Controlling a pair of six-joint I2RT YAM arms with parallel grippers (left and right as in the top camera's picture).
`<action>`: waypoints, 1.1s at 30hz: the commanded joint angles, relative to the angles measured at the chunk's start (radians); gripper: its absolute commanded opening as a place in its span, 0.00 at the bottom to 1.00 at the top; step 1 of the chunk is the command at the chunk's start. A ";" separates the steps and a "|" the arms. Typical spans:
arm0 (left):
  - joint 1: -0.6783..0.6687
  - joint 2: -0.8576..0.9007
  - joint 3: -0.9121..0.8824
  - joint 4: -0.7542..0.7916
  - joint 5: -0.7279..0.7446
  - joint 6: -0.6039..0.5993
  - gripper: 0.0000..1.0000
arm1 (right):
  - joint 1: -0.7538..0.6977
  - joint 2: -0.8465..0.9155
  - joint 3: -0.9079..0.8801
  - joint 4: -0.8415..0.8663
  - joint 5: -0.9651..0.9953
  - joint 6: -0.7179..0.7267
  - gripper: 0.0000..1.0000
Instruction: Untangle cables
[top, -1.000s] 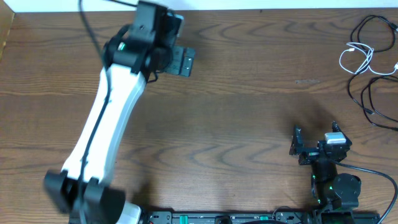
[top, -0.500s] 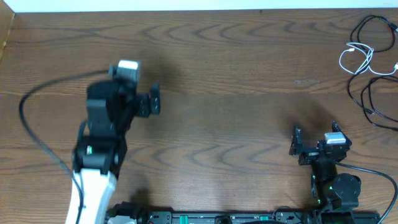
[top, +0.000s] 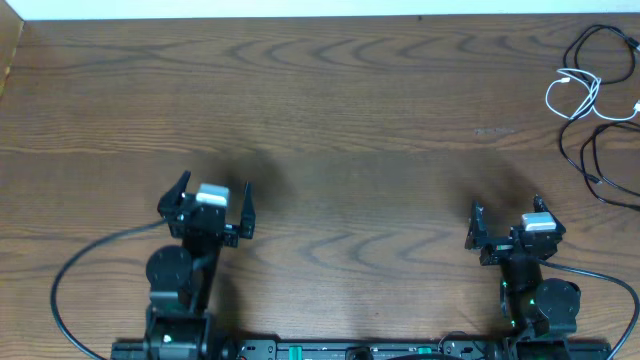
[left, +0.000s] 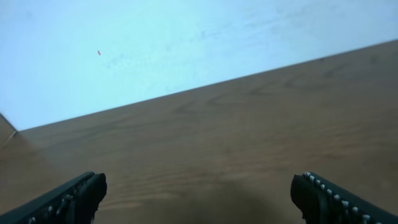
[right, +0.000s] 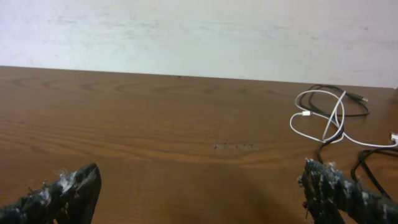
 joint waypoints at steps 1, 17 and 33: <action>0.018 -0.082 -0.071 0.008 -0.005 0.045 1.00 | -0.006 -0.006 -0.002 -0.003 -0.006 0.010 0.99; 0.031 -0.331 -0.192 -0.178 -0.027 0.066 1.00 | -0.006 -0.006 -0.001 -0.003 -0.006 0.010 0.99; 0.031 -0.376 -0.192 -0.193 -0.032 0.063 1.00 | -0.006 -0.006 -0.002 -0.003 -0.006 0.010 0.99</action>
